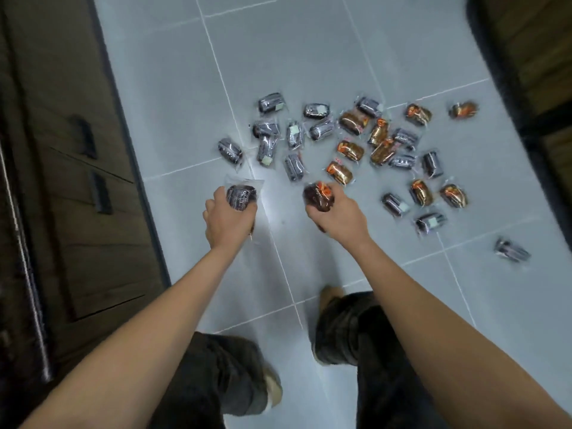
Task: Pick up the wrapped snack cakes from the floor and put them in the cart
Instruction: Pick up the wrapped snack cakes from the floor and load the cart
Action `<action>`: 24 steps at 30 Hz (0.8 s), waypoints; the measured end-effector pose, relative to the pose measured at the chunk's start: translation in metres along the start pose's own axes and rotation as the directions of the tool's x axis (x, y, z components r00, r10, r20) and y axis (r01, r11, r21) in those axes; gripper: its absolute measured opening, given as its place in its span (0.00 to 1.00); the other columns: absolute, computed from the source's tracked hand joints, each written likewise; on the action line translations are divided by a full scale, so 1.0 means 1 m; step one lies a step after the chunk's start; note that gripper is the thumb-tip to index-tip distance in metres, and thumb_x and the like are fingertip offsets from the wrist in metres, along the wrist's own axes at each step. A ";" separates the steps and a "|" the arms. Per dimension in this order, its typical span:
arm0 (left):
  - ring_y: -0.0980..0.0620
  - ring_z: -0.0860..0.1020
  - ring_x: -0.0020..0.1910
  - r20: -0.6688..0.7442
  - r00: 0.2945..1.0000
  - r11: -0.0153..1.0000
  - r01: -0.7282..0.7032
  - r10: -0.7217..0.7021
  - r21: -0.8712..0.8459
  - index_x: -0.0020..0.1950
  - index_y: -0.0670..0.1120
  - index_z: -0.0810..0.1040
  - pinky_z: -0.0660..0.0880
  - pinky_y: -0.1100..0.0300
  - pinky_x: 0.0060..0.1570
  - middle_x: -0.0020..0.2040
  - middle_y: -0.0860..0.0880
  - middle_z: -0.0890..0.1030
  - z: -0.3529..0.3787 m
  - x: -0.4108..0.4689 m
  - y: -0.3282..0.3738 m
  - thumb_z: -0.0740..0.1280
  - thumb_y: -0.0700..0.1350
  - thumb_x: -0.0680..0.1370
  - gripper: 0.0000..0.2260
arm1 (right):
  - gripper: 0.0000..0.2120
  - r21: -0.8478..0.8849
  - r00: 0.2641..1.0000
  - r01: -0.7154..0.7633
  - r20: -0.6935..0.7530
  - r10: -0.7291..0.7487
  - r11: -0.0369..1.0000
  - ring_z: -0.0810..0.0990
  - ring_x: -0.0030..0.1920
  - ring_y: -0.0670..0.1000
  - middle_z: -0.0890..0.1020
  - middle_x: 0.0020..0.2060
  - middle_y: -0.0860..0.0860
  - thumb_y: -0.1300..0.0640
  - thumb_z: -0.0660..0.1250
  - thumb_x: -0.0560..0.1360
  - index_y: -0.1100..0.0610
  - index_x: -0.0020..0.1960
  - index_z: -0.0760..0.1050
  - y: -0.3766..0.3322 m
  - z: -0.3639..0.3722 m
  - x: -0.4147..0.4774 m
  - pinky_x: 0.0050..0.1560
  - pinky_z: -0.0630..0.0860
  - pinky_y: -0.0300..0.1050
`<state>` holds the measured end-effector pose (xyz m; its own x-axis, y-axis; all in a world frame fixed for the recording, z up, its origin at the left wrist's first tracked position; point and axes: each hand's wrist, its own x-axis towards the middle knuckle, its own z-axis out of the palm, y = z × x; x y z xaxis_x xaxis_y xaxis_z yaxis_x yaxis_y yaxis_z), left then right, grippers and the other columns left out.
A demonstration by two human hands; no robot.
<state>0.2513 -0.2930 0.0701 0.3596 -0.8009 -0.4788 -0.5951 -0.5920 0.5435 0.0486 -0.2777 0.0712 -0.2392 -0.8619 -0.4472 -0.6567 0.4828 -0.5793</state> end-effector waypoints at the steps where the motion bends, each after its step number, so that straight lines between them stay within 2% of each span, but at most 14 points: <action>1: 0.44 0.67 0.63 0.029 0.999 1.000 -0.020 0.020 -0.008 0.66 0.51 0.66 0.62 0.56 0.49 0.61 0.46 0.70 -0.017 -0.016 0.016 0.68 0.55 0.70 0.26 | 0.26 0.056 0.999 -0.039 -0.018 0.040 0.998 0.78 0.52 0.55 0.80 0.50 0.49 0.41 0.68 0.69 0.47 0.64 0.68 -0.011 -0.021 -0.020 0.46 0.69 0.44; 4: 0.44 0.71 0.61 0.152 0.981 0.992 -0.117 0.123 -0.049 0.65 0.48 0.68 0.67 0.57 0.56 0.60 0.45 0.73 -0.067 -0.062 0.066 0.71 0.52 0.69 0.27 | 0.27 0.190 0.989 -0.117 -0.068 0.132 0.975 0.79 0.48 0.52 0.78 0.46 0.45 0.40 0.69 0.68 0.47 0.64 0.67 -0.043 -0.080 -0.080 0.45 0.71 0.44; 6: 0.43 0.73 0.60 0.251 0.943 0.976 -0.209 0.218 -0.065 0.66 0.45 0.67 0.70 0.51 0.62 0.60 0.44 0.75 -0.098 -0.095 0.100 0.72 0.50 0.69 0.29 | 0.26 0.280 0.977 -0.147 -0.110 0.184 0.949 0.79 0.46 0.51 0.78 0.45 0.44 0.41 0.70 0.68 0.48 0.62 0.67 -0.064 -0.118 -0.120 0.45 0.72 0.44; 8: 0.44 0.76 0.57 0.337 0.896 0.957 -0.266 0.291 -0.118 0.65 0.48 0.65 0.73 0.48 0.59 0.58 0.45 0.76 -0.126 -0.131 0.132 0.73 0.47 0.68 0.29 | 0.23 0.381 0.961 -0.161 -0.149 0.232 0.910 0.79 0.43 0.48 0.77 0.43 0.43 0.44 0.71 0.68 0.47 0.58 0.66 -0.082 -0.153 -0.161 0.44 0.75 0.45; 10: 0.46 0.79 0.52 0.434 0.831 0.937 -0.284 0.347 -0.205 0.62 0.53 0.64 0.77 0.45 0.54 0.54 0.49 0.76 -0.150 -0.167 0.157 0.73 0.46 0.68 0.27 | 0.20 0.505 0.941 -0.147 -0.194 0.278 0.850 0.78 0.39 0.42 0.77 0.42 0.42 0.48 0.73 0.68 0.46 0.55 0.66 -0.096 -0.183 -0.204 0.39 0.76 0.41; 12: 0.46 0.79 0.51 0.507 0.765 0.917 -0.308 0.398 -0.254 0.61 0.56 0.64 0.77 0.44 0.52 0.58 0.47 0.75 -0.169 -0.201 0.174 0.74 0.45 0.69 0.26 | 0.18 0.623 0.909 -0.119 -0.245 0.338 0.773 0.78 0.36 0.44 0.79 0.43 0.46 0.52 0.73 0.69 0.48 0.55 0.69 -0.106 -0.209 -0.248 0.33 0.75 0.35; 15: 0.50 0.77 0.56 0.560 0.663 0.866 -0.408 0.498 -0.288 0.63 0.57 0.64 0.76 0.51 0.54 0.63 0.47 0.72 -0.185 -0.251 0.190 0.74 0.45 0.70 0.27 | 0.18 0.728 0.838 -0.048 -0.344 0.424 0.684 0.77 0.31 0.38 0.79 0.38 0.43 0.57 0.73 0.70 0.52 0.57 0.72 -0.110 -0.240 -0.318 0.28 0.70 0.27; 18: 0.63 0.78 0.46 0.602 0.551 0.811 -0.470 0.578 -0.348 0.65 0.54 0.65 0.75 0.68 0.39 0.59 0.50 0.72 -0.193 -0.306 0.198 0.73 0.44 0.71 0.26 | 0.15 0.757 0.763 0.005 -0.426 0.487 0.654 0.75 0.28 0.33 0.78 0.36 0.40 0.57 0.73 0.71 0.49 0.54 0.73 -0.105 -0.260 -0.390 0.28 0.68 0.25; 19: 0.61 0.78 0.47 0.614 0.520 0.796 -0.487 0.595 -0.359 0.66 0.53 0.66 0.74 0.69 0.40 0.59 0.51 0.72 -0.195 -0.326 0.200 0.73 0.44 0.71 0.27 | 0.14 0.762 0.733 0.019 -0.451 0.509 0.647 0.75 0.28 0.32 0.78 0.36 0.40 0.56 0.73 0.71 0.48 0.53 0.72 -0.103 -0.265 -0.414 0.28 0.68 0.25; 21: 0.53 0.75 0.55 0.656 0.451 0.777 -0.513 0.605 -0.364 0.68 0.53 0.66 0.73 0.62 0.50 0.60 0.52 0.71 -0.196 -0.365 0.201 0.73 0.45 0.71 0.28 | 0.16 0.763 0.668 0.031 -0.497 0.555 0.645 0.75 0.31 0.30 0.78 0.38 0.37 0.54 0.73 0.70 0.45 0.53 0.70 -0.095 -0.271 -0.464 0.30 0.69 0.25; 24: 0.51 0.74 0.58 0.727 0.309 0.731 -0.571 0.613 -0.373 0.69 0.54 0.65 0.73 0.56 0.56 0.61 0.51 0.72 -0.193 -0.425 0.205 0.73 0.45 0.72 0.29 | 0.15 0.760 0.572 0.038 -0.549 0.610 0.648 0.76 0.34 0.30 0.77 0.42 0.36 0.51 0.73 0.70 0.40 0.49 0.69 -0.080 -0.279 -0.539 0.31 0.70 0.26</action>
<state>0.1153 -0.0915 0.5185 -0.7761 -0.5453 -0.3166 -0.3724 -0.0087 0.9280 0.0308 0.1052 0.5490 -0.9297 -0.2834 -0.2353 0.1090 0.3985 -0.9107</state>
